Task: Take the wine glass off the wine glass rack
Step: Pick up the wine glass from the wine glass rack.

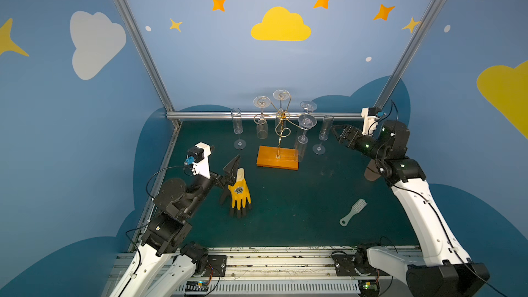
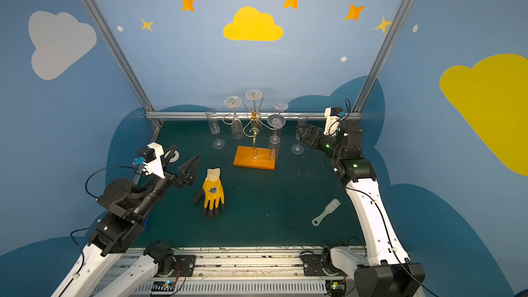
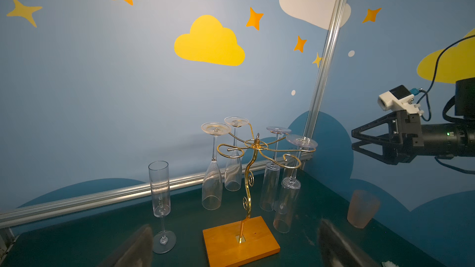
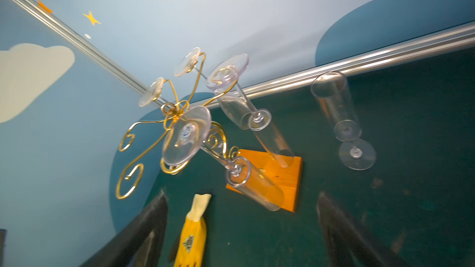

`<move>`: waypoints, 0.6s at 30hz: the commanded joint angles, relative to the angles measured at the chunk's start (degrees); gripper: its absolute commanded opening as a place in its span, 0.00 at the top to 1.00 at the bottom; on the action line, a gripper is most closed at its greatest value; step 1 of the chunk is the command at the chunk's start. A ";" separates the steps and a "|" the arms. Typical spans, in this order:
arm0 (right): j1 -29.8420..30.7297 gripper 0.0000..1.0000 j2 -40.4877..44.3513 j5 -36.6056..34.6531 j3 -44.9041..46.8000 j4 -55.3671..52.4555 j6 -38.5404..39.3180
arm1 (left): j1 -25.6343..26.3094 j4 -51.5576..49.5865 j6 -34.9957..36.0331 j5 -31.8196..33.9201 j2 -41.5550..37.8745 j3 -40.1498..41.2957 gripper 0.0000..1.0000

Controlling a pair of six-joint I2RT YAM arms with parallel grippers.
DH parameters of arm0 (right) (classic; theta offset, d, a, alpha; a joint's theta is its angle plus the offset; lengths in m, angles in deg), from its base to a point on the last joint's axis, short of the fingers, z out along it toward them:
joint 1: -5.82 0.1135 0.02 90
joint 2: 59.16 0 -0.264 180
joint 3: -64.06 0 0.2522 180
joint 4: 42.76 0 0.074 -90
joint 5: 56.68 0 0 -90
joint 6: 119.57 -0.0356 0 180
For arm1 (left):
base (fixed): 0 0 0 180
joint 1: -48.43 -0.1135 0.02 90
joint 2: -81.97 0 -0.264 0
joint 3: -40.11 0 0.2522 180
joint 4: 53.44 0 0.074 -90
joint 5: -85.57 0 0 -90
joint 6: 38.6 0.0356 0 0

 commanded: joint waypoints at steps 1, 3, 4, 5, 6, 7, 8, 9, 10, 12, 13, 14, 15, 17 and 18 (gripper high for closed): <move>-0.12 0.14 -2.60 7.56 -1.94 1.68 -8.88 | -0.17 -0.52 -1.28 0.63 -0.78 0.65 0.02; -0.15 0.19 -4.16 10.27 -2.45 3.86 -12.24 | -0.22 -0.63 -2.05 0.48 -0.89 0.88 0.02; -0.13 0.22 -4.84 11.44 -2.57 5.09 -13.29 | -0.23 -0.62 -2.41 0.38 -0.96 1.09 0.02; -0.16 0.25 -5.60 12.40 -2.71 6.25 -14.58 | -0.19 -0.54 -2.74 0.37 -1.01 1.28 0.02; -0.19 0.28 -6.38 12.93 -2.98 6.94 -15.63 | -0.23 -0.45 -3.00 0.23 -0.94 1.50 0.02; -0.34 0.31 -7.36 13.89 -3.31 7.78 -16.42 | -0.20 -0.36 -3.23 0.10 -0.92 1.68 0.02; -0.34 0.33 -8.39 14.91 -3.94 8.27 -17.19 | -0.24 -0.29 -3.46 0.02 -0.89 1.89 0.02; -0.41 0.35 -9.33 15.66 -4.53 8.42 -17.88 | -0.23 -0.27 -3.69 0.00 -0.89 2.00 0.02; -0.45 0.38 -10.50 17.00 -4.98 8.82 -18.55 | -0.23 -0.18 -3.94 -0.03 -0.89 2.17 0.02; -0.58 0.41 -12.52 19.35 -5.53 10.69 -19.90 | -0.19 0.06 -4.71 -0.07 -0.81 2.46 0.02; -0.57 0.42 -13.47 20.37 -5.57 12.15 -20.69 | -0.22 0.25 -5.23 -0.20 -0.76 2.59 0.02; -0.61 0.43 -14.36 21.16 -5.71 13.56 -21.60 | -0.22 0.44 -5.53 -0.25 -0.68 2.67 0.02; -0.58 0.44 -15.07 21.61 -5.90 14.49 -22.27 | -0.20 0.67 -5.74 -0.12 -0.76 2.79 0.01; -0.69 0.45 -16.85 22.03 -6.74 15.39 -22.92 | -0.21 1.20 -6.10 0.32 -0.82 2.95 0.01; -0.69 0.45 -17.45 22.24 -7.34 15.50 -23.02 | -0.24 1.44 -6.19 0.34 -0.83 3.04 0.01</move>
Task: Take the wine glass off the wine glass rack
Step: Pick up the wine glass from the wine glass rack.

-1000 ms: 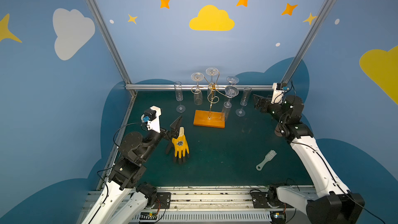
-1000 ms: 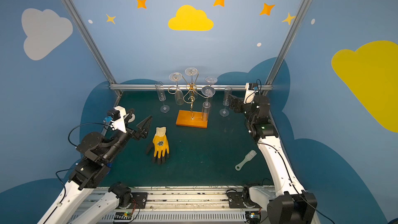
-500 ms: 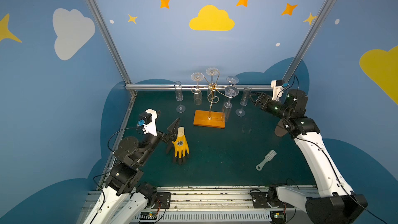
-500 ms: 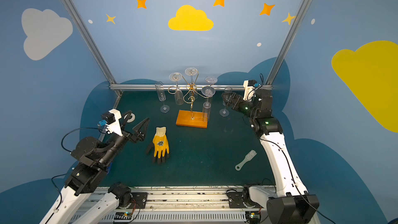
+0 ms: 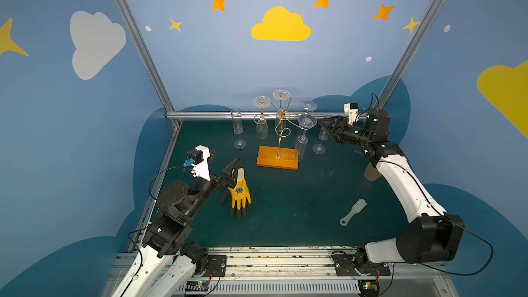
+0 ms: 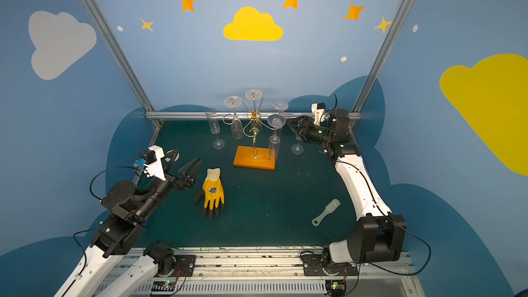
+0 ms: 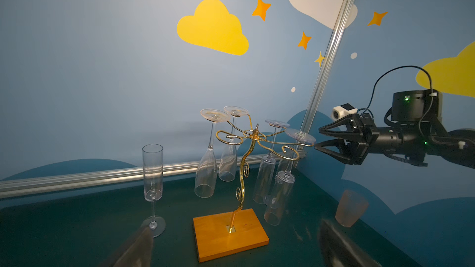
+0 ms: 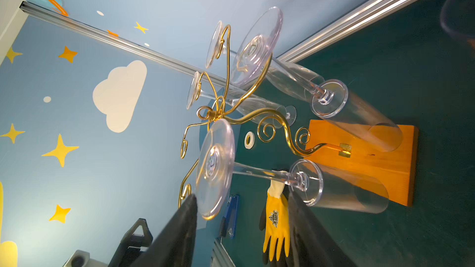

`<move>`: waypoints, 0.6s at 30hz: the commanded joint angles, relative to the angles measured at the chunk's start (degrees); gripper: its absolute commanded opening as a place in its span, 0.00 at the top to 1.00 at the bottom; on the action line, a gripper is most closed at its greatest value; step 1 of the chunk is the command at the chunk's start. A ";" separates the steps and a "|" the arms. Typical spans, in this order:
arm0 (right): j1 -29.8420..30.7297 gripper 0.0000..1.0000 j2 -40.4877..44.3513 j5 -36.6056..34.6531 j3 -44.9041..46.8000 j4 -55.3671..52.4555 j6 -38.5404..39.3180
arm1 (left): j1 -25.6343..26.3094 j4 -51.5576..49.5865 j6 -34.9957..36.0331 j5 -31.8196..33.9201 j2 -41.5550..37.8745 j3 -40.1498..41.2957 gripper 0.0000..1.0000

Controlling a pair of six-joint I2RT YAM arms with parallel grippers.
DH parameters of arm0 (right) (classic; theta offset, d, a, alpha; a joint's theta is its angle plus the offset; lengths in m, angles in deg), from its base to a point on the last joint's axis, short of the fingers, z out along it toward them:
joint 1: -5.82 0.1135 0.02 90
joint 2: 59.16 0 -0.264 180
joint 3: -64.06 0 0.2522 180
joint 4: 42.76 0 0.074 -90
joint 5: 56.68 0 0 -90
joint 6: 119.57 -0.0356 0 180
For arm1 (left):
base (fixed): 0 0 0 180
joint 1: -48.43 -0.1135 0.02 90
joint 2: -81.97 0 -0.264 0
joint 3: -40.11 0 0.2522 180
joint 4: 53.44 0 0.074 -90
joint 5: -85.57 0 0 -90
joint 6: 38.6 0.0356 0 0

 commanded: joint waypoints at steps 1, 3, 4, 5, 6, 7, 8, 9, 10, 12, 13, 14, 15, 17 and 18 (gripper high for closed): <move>-0.21 0.46 -2.08 3.40 -3.04 4.52 -2.68 | -0.22 1.82 -1.37 0.38 -0.31 0.50 0.01; -0.24 0.47 -3.74 4.47 -3.99 5.55 -3.67 | -0.24 2.01 -1.58 0.45 -0.19 0.54 0.01; -0.29 0.49 -4.61 5.39 -4.50 5.87 -4.32 | -0.21 2.02 -1.71 0.46 -0.13 0.53 0.01; -0.29 0.51 -5.62 6.45 -5.11 6.24 -4.94 | -0.20 2.10 -1.82 0.50 -0.06 0.56 0.01; -0.28 0.53 -6.32 7.28 -5.60 6.59 -5.44 | -0.24 2.26 -1.97 0.53 0.03 0.64 0.01; -0.30 0.54 -7.17 8.16 -6.24 6.95 -5.84 | -0.24 2.49 -2.20 0.55 0.09 0.74 0.01; -0.35 0.55 -7.86 8.91 -6.68 6.97 -6.09 | -0.23 2.84 -2.42 0.63 0.09 0.83 0.01; -0.32 0.57 -8.27 9.13 -7.11 7.06 -6.08 | -0.24 3.06 -2.53 0.61 0.20 0.98 0.01; -0.30 0.58 -8.71 9.32 -7.39 7.22 -6.01 | -0.19 3.45 -2.64 0.72 0.12 1.16 0.01; -0.28 0.59 -9.32 9.48 -7.81 7.31 -6.08 | -0.24 3.92 -2.97 0.77 0.12 1.21 0.01; -0.30 0.60 -9.67 9.65 -8.12 7.32 -6.17 | -0.24 3.95 -3.01 0.75 0.09 1.31 0.01; -0.30 0.60 -9.97 9.98 -8.45 7.32 -6.36 | -0.24 3.95 -3.17 0.73 0.06 1.27 0.01; -0.26 0.61 -10.17 10.31 -8.65 7.45 -6.58 | -0.16 3.87 -3.19 0.74 0.05 1.35 0.01; -0.26 0.66 -10.58 11.02 -8.83 7.95 -7.08 | -0.23 3.54 -3.25 0.95 -0.22 1.42 0.01; -0.22 0.67 -10.67 11.22 -8.83 8.02 -7.14 | -0.24 3.30 -3.33 1.20 -0.38 1.51 0.01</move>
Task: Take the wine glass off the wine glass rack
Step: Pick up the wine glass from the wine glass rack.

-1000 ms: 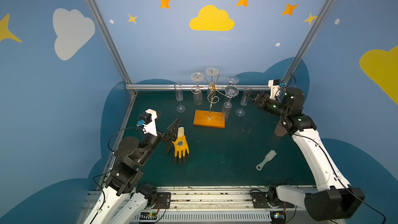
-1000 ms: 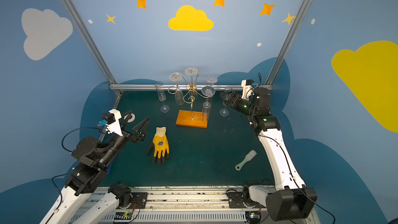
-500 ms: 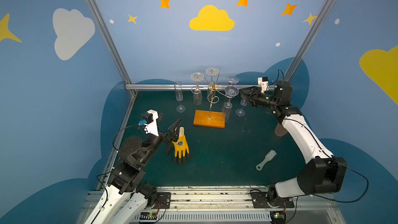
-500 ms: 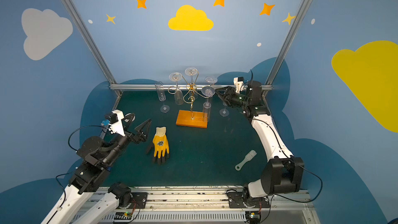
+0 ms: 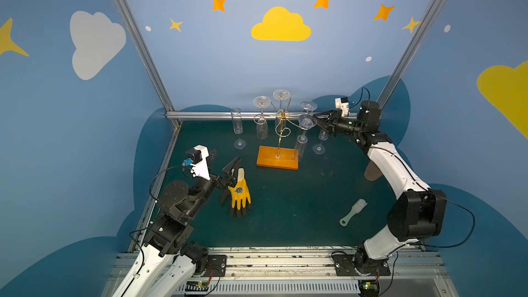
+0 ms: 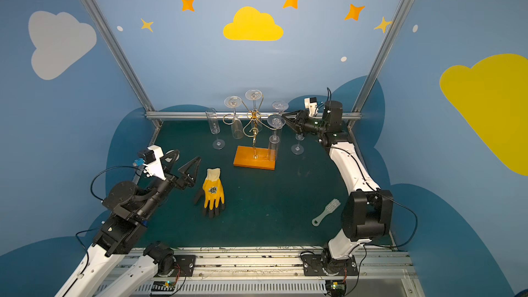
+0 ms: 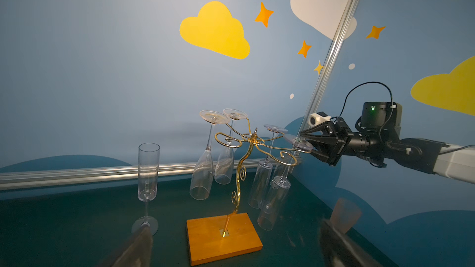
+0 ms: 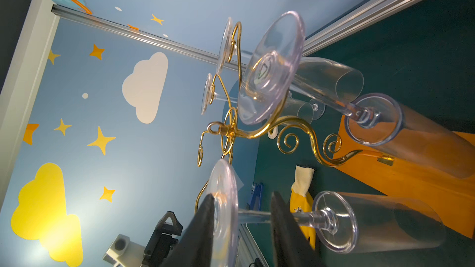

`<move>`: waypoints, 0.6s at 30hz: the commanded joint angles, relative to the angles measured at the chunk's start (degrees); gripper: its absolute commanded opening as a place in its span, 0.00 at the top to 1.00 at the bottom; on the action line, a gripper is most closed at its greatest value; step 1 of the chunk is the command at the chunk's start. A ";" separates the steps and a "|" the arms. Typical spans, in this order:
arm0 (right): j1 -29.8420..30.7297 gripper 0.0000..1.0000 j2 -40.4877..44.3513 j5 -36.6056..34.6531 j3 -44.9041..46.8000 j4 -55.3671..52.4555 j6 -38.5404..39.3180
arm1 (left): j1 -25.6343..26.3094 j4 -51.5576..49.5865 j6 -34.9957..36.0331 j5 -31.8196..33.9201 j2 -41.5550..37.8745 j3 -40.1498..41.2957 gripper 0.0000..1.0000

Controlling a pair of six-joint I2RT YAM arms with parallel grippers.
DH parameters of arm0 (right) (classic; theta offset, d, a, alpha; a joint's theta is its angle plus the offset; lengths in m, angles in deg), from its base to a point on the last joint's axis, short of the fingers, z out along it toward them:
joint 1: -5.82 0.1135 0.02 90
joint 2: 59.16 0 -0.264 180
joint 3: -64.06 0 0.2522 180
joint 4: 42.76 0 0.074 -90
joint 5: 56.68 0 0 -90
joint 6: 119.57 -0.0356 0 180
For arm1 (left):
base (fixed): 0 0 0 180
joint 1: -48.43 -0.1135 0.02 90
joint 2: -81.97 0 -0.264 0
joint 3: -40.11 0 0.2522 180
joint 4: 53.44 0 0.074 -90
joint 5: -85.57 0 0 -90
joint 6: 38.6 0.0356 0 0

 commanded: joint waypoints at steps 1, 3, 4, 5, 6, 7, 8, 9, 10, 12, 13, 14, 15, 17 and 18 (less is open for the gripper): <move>-0.19 0.67 -0.70 2.33 -2.03 1.96 -0.56 | -0.18 1.01 -0.77 1.26 -0.75 0.46 0.01; -0.19 0.69 -0.68 2.48 -1.84 1.85 -0.45 | -0.24 0.58 -0.77 1.33 -1.41 0.65 0.01; -0.15 0.69 -0.69 2.53 -1.86 1.87 -0.33 | -0.20 0.15 -0.78 1.44 -1.79 0.69 0.01; -0.06 0.69 -0.68 2.53 -1.86 1.75 -0.27 | -0.20 -0.36 -0.78 1.61 -2.14 0.72 0.01; -0.10 0.70 -0.68 2.61 -1.81 1.68 -0.23 | -0.18 -0.70 -0.79 1.77 -2.48 0.77 0.01; 0.01 0.70 -0.74 2.61 -1.80 1.64 -0.24 | -0.18 -1.08 -0.73 2.02 -2.83 0.83 0.01; -0.01 0.70 -0.77 2.70 -1.80 1.69 -0.23 | -0.23 -1.32 -0.71 2.16 -3.13 0.95 0.01; 0.04 0.70 -0.78 2.73 -1.87 1.71 -0.15 | -0.23 -1.48 -0.79 2.32 -3.35 0.98 0.01; 0.09 0.71 -0.77 2.76 -1.75 1.73 -0.14 | -0.19 -1.51 -0.92 2.51 -3.63 1.07 0.01; 0.14 0.74 -0.79 2.88 -1.85 1.80 -0.14 | -0.20 -1.47 -0.97 2.69 -3.92 1.24 0.01; 0.07 0.74 -0.77 2.98 -1.83 1.93 -0.23 | -0.20 -1.48 -1.10 2.66 -3.95 1.30 0.01; 0.07 0.75 -0.77 3.03 -1.86 1.95 -0.23 | -0.22 -1.47 -1.15 2.61 -3.96 1.31 0.01; 0.08 0.75 -0.75 3.10 -1.92 1.88 -0.22 | -0.24 -1.47 -1.30 2.60 -3.97 1.28 0.01; 0.18 0.77 -0.79 3.28 -1.92 1.72 -0.37 | -0.19 -1.40 -1.52 2.47 -3.71 1.25 0.01; 0.30 0.78 -0.68 3.41 -1.93 1.80 -0.40 | -0.19 -1.39 -1.59 2.41 -3.77 1.27 0.01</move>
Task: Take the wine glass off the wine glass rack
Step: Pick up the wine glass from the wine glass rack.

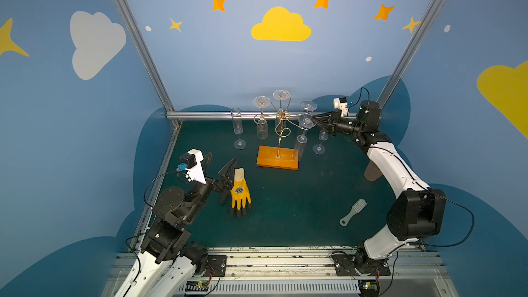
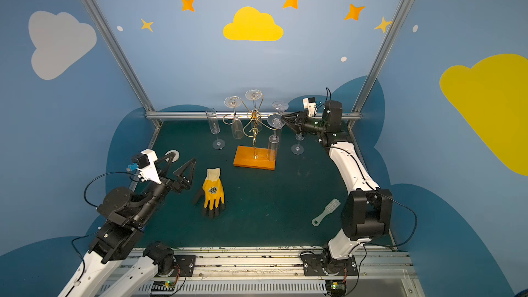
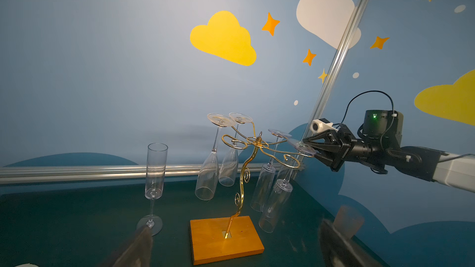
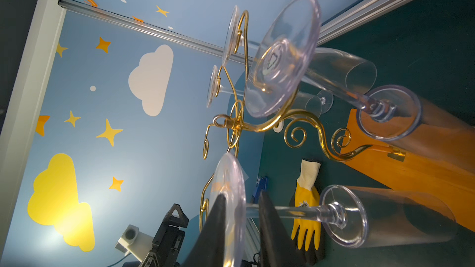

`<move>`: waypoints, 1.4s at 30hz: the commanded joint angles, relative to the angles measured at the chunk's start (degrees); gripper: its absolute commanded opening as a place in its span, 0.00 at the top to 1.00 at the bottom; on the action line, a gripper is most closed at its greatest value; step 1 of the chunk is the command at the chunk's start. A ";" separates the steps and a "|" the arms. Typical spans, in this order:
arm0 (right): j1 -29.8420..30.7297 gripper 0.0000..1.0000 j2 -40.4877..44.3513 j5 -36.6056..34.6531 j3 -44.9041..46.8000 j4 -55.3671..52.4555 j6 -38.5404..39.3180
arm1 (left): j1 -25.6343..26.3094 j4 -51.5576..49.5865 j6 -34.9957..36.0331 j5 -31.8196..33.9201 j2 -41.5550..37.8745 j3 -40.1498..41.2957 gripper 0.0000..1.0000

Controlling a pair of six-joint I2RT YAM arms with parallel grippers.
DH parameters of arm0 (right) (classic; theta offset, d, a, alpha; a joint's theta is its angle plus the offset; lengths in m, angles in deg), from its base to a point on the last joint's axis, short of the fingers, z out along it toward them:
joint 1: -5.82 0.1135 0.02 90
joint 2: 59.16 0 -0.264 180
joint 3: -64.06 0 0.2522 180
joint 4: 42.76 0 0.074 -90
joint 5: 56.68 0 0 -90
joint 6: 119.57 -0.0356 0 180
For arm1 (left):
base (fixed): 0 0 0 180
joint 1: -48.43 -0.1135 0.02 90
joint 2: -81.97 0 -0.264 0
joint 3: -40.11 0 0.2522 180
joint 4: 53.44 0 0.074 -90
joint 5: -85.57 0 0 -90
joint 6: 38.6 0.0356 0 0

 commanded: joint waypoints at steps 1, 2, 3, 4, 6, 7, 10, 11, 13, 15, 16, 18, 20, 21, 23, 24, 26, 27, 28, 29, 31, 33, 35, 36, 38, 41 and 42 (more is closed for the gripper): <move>0.26 0.78 -0.31 1.21 -1.82 1.36 0.12 | -0.19 0.10 -0.66 0.21 -0.02 0.26 0.01; 0.36 0.78 -0.21 1.22 -1.77 1.51 0.20 | -0.21 0.11 -0.79 0.22 -0.03 0.15 0.01; 0.37 0.79 -0.11 1.29 -1.72 1.51 0.21 | -0.27 0.10 -0.86 0.13 -0.08 0.12 0.01; 0.38 0.80 0.05 1.31 -1.73 1.52 0.29 | -0.23 0.02 -0.93 0.00 0.03 0.09 0.01; 0.39 0.81 0.22 1.40 -1.73 1.27 0.30 | -0.23 -0.24 -1.31 -0.04 -0.06 0.01 0.01; 0.35 0.82 0.28 1.40 -1.72 1.18 0.37 | -0.20 -0.48 -1.37 -0.12 -0.12 -0.14 0.01; 0.38 0.85 0.46 1.40 -1.55 1.18 0.38 | -0.18 -1.46 -1.77 -0.22 -0.45 -0.49 0.01; 0.36 0.86 0.50 1.41 -1.55 1.23 0.38 | -0.20 -1.76 -1.83 -0.22 -0.62 -0.51 0.01; 0.37 0.88 0.60 1.40 -1.51 1.43 0.30 | -0.20 -2.08 -2.15 -0.04 -1.18 -0.49 0.01; 0.41 0.89 0.76 1.57 -1.49 1.90 0.21 | -0.21 -2.39 -2.25 0.24 -1.70 -0.36 0.01; 0.40 0.89 0.85 1.57 -1.50 2.13 0.21 | -0.17 -2.51 -2.29 0.42 -1.96 -0.40 0.01; 0.36 0.91 0.96 1.49 -1.50 2.15 -0.01 | -0.22 -2.57 -2.59 0.52 -2.40 -0.35 0.01; 0.32 0.94 0.98 1.57 -1.38 2.21 -0.37 | -0.22 -2.86 -2.93 0.53 -2.61 -0.51 0.01; 0.36 0.97 1.02 1.65 -1.29 2.38 -0.68 | -0.24 -2.97 -3.10 0.42 -2.63 -0.56 0.01; 0.29 1.00 0.99 1.81 -0.95 2.86 -1.45 | -0.22 -2.97 -3.55 0.56 -2.79 -0.56 0.01; 0.23 1.00 0.99 1.92 -0.84 3.22 -1.84 | -0.20 -2.85 -3.58 0.58 -2.79 -0.61 0.01; 0.13 1.00 1.20 1.93 -0.42 3.67 -2.86 | -0.24 -2.70 -3.67 0.70 -2.80 -0.77 0.01; 0.04 1.00 1.27 2.01 -0.21 4.31 -3.74 | -0.19 -2.65 -3.76 0.78 -2.76 -0.99 0.01; 0.07 1.00 1.41 2.23 0.14 5.30 -4.68 | -0.24 -2.70 -3.79 0.82 -2.63 -1.09 0.01; 0.03 1.00 1.52 2.33 0.30 6.35 -5.78 | -0.23 -2.70 -3.92 0.82 -2.57 -1.21 0.01; -0.06 1.00 1.69 2.44 0.91 8.42 -8.42 | -0.22 -2.70 -4.00 0.85 -2.54 -1.27 0.01; -0.12 1.00 1.84 2.36 1.26 10.07 -10.90 | -0.24 -2.70 -4.08 1.05 -2.60 -1.31 0.01; -0.24 1.00 2.06 2.49 1.65 11.99 -13.55 | -0.23 -2.66 -4.07 1.25 -2.62 -1.40 0.01; -0.23 1.00 2.23 2.67 1.72 13.12 -14.90 | -0.24 -2.70 -4.07 1.21 -2.59 -1.50 0.01; -0.23 1.00 2.50 3.37 2.11 14.10 -16.86 | -0.20 -2.73 -3.87 1.29 -2.52 -1.59 0.01; -0.28 1.00 3.41 4.03 2.99 14.25 -18.43 | -0.22 -2.83 -3.58 2.02 -2.52 -1.55 0.01; -0.31 1.00 3.77 3.96 3.40 14.23 -18.74 | -0.17 -2.88 -3.39 2.25 -2.54 -1.52 0.01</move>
